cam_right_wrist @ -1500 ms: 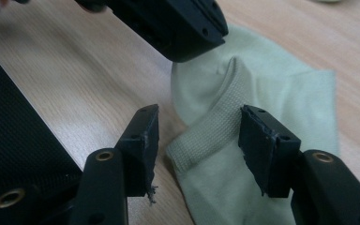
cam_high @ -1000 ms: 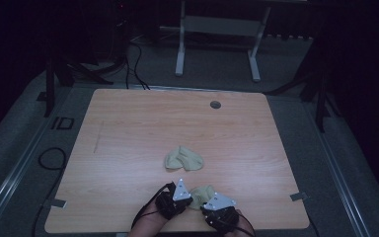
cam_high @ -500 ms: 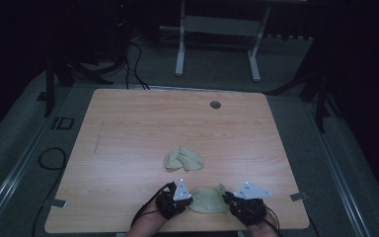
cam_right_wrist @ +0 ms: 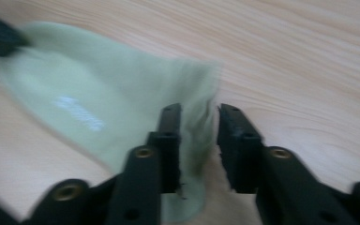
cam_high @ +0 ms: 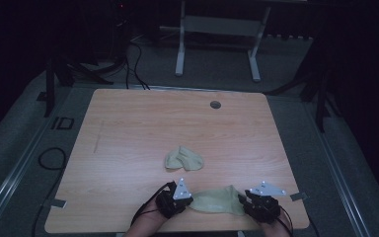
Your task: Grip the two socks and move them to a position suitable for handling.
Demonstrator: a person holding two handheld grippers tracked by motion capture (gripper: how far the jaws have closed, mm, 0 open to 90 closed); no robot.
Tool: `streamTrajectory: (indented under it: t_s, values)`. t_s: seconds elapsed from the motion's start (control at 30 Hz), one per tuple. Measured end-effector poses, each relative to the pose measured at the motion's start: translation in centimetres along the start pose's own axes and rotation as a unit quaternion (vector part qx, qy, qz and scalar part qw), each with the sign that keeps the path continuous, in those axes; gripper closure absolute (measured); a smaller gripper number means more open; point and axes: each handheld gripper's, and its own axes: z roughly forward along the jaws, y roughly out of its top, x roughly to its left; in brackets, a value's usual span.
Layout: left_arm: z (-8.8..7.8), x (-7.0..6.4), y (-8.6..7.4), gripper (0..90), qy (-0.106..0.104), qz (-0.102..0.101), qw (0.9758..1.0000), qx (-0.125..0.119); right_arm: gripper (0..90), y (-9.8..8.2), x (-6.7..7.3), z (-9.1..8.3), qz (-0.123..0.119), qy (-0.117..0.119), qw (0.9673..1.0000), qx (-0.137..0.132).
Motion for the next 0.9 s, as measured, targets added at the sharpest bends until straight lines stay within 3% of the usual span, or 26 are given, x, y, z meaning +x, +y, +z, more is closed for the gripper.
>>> streamTrajectory:
  t_s: [0.1,0.17,0.23,0.4,0.53,0.87,0.9]
  values:
    - [0.0,0.0,0.0,89.2,0.000,0.000,1.0000,0.001,74.4,0.5,-0.3,-0.3,0.007,0.010,0.9998,-0.015]
    - [0.0,0.1,0.0,89.3,-0.001,-0.002,1.0000,0.000,83.4,0.8,-0.1,0.0,-0.001,0.026,0.9996,-0.013]
    - [0.1,0.2,0.1,89.3,0.000,-0.003,1.0000,0.000,86.7,1.0,0.3,0.6,-0.014,0.038,0.9992,-0.007]
    - [0.2,0.5,0.3,89.3,-0.003,-0.002,1.0000,0.001,86.8,1.2,0.8,2.5,-0.026,0.045,0.9986,0.014]
    - [0.3,1.3,0.4,89.2,0.001,-0.013,0.9999,-0.001,87.7,1.0,0.4,3.5,-0.017,0.041,0.9987,0.022]
    - [0.8,1.6,1.1,89.0,0.010,-0.009,0.9999,0.001,87.6,1.5,-0.6,3.9,-0.011,0.030,0.9991,0.026]
    - [0.9,1.9,1.0,88.0,0.009,-0.018,0.9998,-0.007,86.4,1.6,-0.6,3.9,-0.006,0.031,0.9991,0.027]
